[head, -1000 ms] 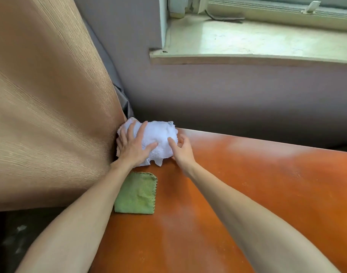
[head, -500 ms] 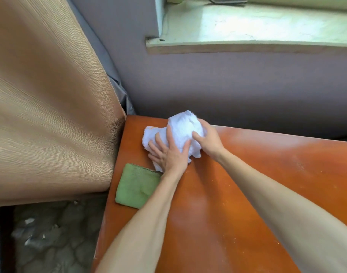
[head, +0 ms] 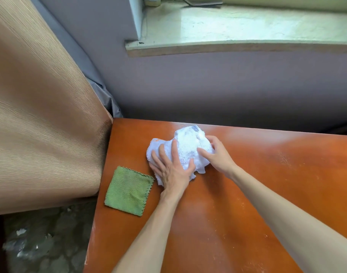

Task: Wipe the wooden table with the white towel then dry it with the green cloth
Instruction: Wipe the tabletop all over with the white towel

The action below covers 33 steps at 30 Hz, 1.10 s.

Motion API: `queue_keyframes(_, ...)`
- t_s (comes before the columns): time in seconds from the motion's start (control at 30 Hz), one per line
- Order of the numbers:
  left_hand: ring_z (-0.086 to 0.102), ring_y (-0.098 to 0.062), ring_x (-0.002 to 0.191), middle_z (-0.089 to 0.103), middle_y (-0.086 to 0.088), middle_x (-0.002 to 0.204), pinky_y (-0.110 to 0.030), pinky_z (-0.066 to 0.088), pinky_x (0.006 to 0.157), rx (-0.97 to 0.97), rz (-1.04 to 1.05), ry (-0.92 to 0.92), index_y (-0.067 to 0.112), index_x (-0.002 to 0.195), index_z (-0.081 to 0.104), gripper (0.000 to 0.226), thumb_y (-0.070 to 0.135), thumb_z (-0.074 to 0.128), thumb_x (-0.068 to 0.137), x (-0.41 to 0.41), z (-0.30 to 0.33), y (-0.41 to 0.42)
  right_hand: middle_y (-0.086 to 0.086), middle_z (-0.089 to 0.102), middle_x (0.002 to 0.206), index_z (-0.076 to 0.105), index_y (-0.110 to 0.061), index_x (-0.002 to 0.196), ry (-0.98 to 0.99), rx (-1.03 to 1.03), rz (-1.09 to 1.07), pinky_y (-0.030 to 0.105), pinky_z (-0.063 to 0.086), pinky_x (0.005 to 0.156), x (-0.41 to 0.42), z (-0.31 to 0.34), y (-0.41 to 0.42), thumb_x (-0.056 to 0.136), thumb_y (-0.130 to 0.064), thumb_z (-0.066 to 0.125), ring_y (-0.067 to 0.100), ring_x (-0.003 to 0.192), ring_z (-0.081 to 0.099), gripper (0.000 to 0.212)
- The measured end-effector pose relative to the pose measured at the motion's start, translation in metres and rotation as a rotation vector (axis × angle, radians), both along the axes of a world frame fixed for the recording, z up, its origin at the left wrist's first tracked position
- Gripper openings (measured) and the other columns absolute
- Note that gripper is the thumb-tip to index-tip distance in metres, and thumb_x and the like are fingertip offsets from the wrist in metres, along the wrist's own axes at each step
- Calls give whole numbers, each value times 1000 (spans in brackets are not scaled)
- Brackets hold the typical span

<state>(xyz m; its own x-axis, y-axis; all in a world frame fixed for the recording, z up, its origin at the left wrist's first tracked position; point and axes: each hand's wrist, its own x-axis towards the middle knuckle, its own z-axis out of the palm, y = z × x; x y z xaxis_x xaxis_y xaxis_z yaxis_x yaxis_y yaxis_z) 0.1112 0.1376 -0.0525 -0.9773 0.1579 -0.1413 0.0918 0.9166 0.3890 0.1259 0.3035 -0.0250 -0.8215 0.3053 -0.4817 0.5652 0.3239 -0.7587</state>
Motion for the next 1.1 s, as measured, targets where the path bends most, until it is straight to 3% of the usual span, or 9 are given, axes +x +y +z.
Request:
queue_keyframes(0.13, 24, -48, 140, 33, -16, 152, -67, 24, 110, -23, -155, 29, 33, 147, 27, 84, 67, 44, 73, -37, -7, -19, 1, 50, 131, 42, -20, 130, -11, 26, 4, 30, 49, 92, -6, -5, -6, 93, -40, 67, 16, 114, 52, 49)
queue_keyframes(0.27, 5, -40, 147, 16, -10, 160, -60, 9, 118, -98, -289, -46, 37, 152, 16, 88, 72, 36, 74, -73, -1, -30, 0, 59, 125, 48, -16, 128, 35, 58, 3, 38, 50, 92, -21, -5, -5, 89, -42, 73, 17, 108, 56, 53)
queue_keyframes(0.43, 4, -38, 148, 10, -9, 160, -59, 5, 119, -140, -213, -42, 38, 153, 9, 88, 69, 45, 80, -93, 3, -9, 7, 56, 141, 50, -13, 141, 112, 91, -101, 36, 43, 104, -39, -7, -10, 94, -37, 67, 24, 130, 51, 55)
queue_keyframes(0.57, 5, -39, 146, 10, -10, 159, -57, 12, 115, -112, -68, -76, 36, 154, 7, 89, 63, 55, 84, -71, 6, 21, 10, 58, 139, 49, -13, 143, 115, 111, -55, 26, 39, 96, -41, -1, 12, 95, -29, 66, 25, 129, 52, 53)
queue_keyframes(0.67, 11, -41, 145, 14, -11, 160, -58, 18, 113, -84, 38, -90, 35, 155, 10, 91, 66, 55, 82, -37, 10, 56, 8, 64, 132, 56, -14, 139, 142, 135, -1, 37, 44, 102, -23, 5, 41, 92, -27, 62, 27, 125, 55, 49)
queue_keyframes(0.73, 8, -42, 145, 14, -11, 161, -61, 15, 113, -36, 114, -138, 34, 157, 10, 91, 67, 54, 84, -5, 16, 87, 6, 65, 130, 59, -15, 136, 171, 162, 25, 42, 43, 106, -3, 6, 62, 89, -23, 57, 25, 124, 55, 48)
queue_keyframes(0.87, 1, -50, 145, 5, -18, 163, -68, 8, 113, -63, 35, -310, 25, 158, -8, 101, 66, 51, 88, 61, 29, 126, 5, 55, 141, 51, -16, 145, 117, 191, 40, 34, 34, 113, 44, 2, 102, 96, -4, 55, 18, 132, 46, 50)
queue_keyframes(0.97, 25, -52, 140, 36, -24, 148, -74, 20, 108, -145, -100, -61, 15, 154, 16, 119, 75, 68, 66, 79, 23, 116, 4, 52, 145, 50, -15, 145, 135, 197, 116, 29, 32, 112, 55, -1, 117, 99, -2, 53, 18, 134, 46, 48)
queue_keyframes(1.1, 21, -47, 145, 21, -14, 162, -65, 29, 111, -39, -405, 181, 35, 155, 22, 100, 73, 65, 73, 60, -1, 113, 0, 47, 153, 43, -19, 150, 184, 240, 242, 28, 28, 115, 49, -5, 121, 103, -11, 51, 20, 140, 42, 48)
